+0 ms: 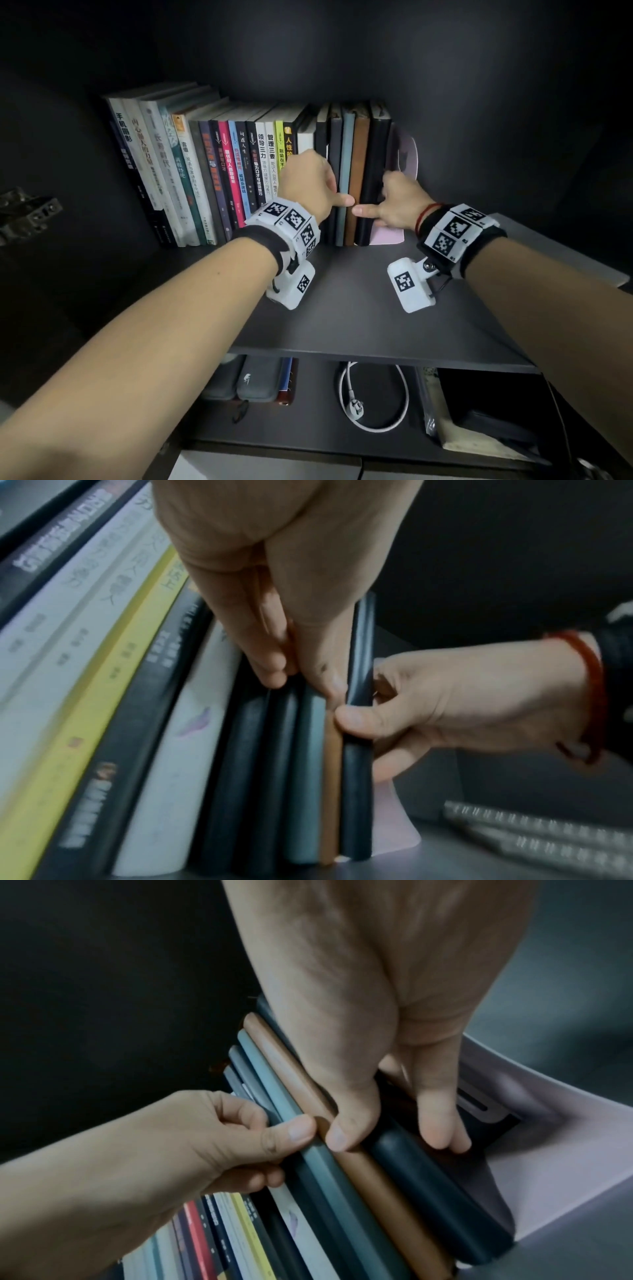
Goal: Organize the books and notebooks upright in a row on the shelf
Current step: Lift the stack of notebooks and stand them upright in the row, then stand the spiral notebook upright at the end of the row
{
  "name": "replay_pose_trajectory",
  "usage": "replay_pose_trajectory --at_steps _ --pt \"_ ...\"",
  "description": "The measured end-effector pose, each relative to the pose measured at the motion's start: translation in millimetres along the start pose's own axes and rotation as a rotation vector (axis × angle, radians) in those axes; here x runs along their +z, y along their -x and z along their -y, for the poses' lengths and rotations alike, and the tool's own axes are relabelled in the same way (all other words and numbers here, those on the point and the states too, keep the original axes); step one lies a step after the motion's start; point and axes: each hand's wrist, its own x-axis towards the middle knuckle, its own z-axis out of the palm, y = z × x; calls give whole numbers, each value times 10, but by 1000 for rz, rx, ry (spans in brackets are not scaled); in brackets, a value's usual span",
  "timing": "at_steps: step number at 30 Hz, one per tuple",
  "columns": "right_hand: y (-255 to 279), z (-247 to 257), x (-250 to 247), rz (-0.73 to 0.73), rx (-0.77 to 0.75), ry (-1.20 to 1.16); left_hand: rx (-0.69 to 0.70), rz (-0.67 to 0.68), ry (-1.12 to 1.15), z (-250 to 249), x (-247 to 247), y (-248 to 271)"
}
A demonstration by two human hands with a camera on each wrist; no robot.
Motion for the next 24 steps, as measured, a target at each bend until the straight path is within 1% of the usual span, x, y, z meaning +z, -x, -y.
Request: replay_pose_trajectory --at_steps 4,7,9,13,16,19,20,22,23,24 --pt "76 18 33 -10 13 -105 54 -82 31 49 32 67" --pt "116 22 8 2 11 -127 89 -144 43 50 -14 51" --pt "118 13 -38 -2 29 -88 101 -163 -14 33 -57 40" --pt "164 43 -68 -76 19 10 104 -165 -101 -31 -78 54" --pt "174 82 -69 -44 20 67 99 -152 -106 -87 -85 112" --pt "268 68 -293 61 13 105 149 -155 -46 -273 -56 204" --pt "317 33 -417 87 12 119 172 -144 6 -368 -19 247" --pt "427 -84 -721 151 90 112 208 -78 135 -581 84 342" --pt "470 -167 -881 180 129 121 205 2 212 -694 147 379" --pt "496 -288 -1033 203 184 158 177 118 300 -799 209 408"
